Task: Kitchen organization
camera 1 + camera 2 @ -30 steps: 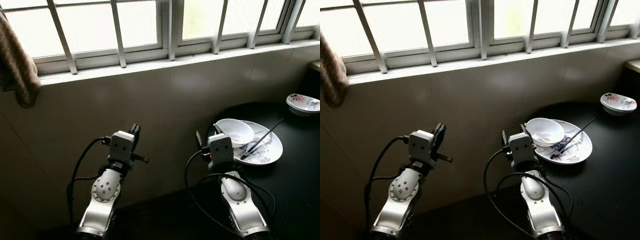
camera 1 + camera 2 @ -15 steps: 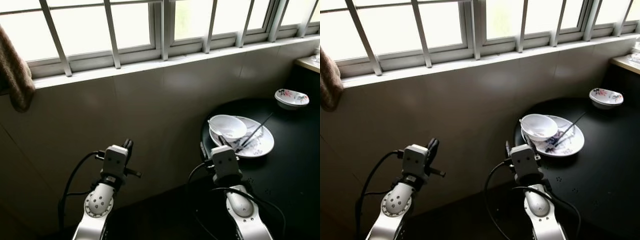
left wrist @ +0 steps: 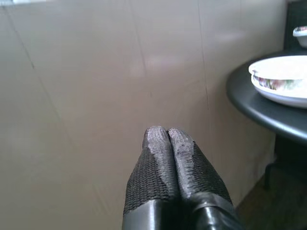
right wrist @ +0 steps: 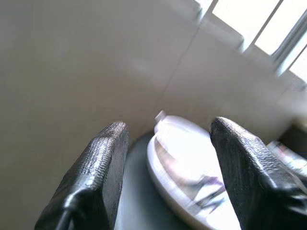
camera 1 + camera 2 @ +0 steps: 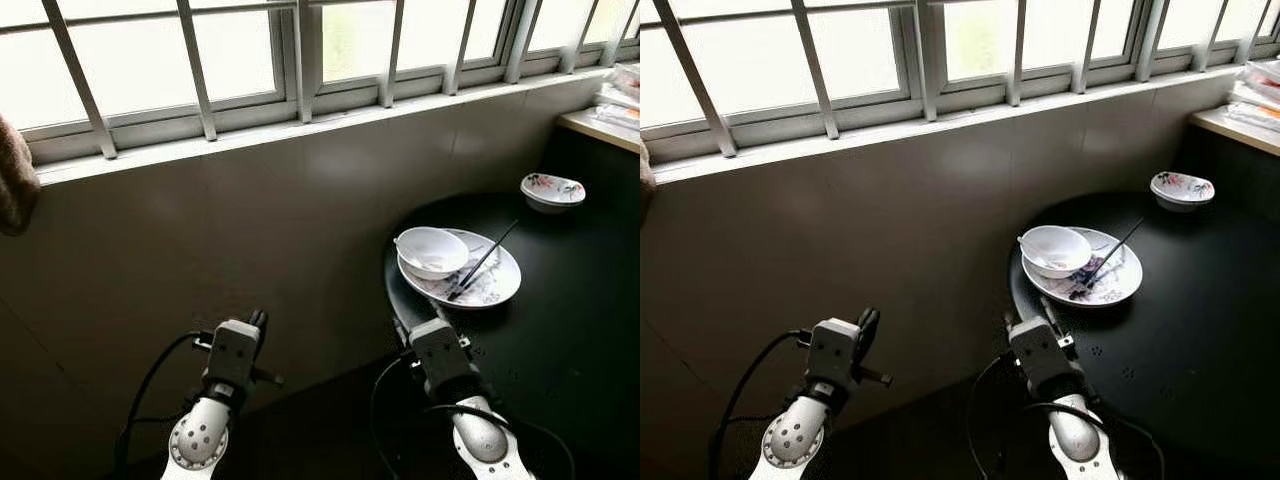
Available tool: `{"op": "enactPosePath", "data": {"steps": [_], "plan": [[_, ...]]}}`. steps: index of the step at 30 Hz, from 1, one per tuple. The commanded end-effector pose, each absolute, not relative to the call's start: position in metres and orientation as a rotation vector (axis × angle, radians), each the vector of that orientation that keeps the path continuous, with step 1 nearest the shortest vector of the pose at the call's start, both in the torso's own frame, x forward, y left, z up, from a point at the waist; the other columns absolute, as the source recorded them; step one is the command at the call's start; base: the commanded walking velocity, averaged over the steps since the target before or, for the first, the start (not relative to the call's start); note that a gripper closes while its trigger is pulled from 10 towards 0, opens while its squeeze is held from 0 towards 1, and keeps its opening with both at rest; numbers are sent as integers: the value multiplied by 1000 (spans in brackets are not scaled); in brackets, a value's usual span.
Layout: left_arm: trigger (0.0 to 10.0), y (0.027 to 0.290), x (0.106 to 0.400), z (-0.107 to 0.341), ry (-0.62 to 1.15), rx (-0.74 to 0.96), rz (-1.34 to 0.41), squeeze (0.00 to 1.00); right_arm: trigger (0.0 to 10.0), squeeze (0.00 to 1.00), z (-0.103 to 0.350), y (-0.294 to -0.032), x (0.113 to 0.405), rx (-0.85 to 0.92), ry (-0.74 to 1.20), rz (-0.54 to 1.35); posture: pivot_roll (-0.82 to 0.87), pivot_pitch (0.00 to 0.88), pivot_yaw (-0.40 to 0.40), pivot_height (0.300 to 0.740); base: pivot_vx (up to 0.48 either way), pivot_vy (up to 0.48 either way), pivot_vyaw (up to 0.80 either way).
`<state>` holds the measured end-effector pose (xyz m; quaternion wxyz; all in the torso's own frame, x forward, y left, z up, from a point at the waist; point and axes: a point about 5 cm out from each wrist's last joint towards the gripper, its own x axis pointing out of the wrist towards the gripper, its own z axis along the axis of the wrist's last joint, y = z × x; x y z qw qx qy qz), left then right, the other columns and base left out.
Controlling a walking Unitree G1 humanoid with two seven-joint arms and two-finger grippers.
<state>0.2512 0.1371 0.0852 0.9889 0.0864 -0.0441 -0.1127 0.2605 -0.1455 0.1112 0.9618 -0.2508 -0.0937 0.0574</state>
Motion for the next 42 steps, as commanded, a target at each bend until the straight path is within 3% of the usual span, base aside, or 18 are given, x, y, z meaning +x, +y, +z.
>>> {"op": "enactPosePath", "data": {"steps": [1,20,25,32,42], "plan": [[10000,141,254,89,-95,178,-209,0,10000,0,131,-147,264,-535,-296,66,-124,0,52,740,0,0,0],[10000,139,259,96,-127,165,-207,0,10000,0,134,-153,270,-489,-303,-23,-125,0,52,740,231,0,0],[10000,138,260,97,-133,163,-210,0,10000,0,138,-153,270,-504,-323,-37,-125,0,53,740,252,0,-614],[10000,137,260,98,-138,156,-218,0,10000,0,138,-153,273,-484,-314,-38,-125,0,55,740,0,0,-686],[10000,136,261,97,-143,145,-218,0,10000,0,136,-164,282,-433,-253,-113,-123,0,54,740,0,0,-43]]}}
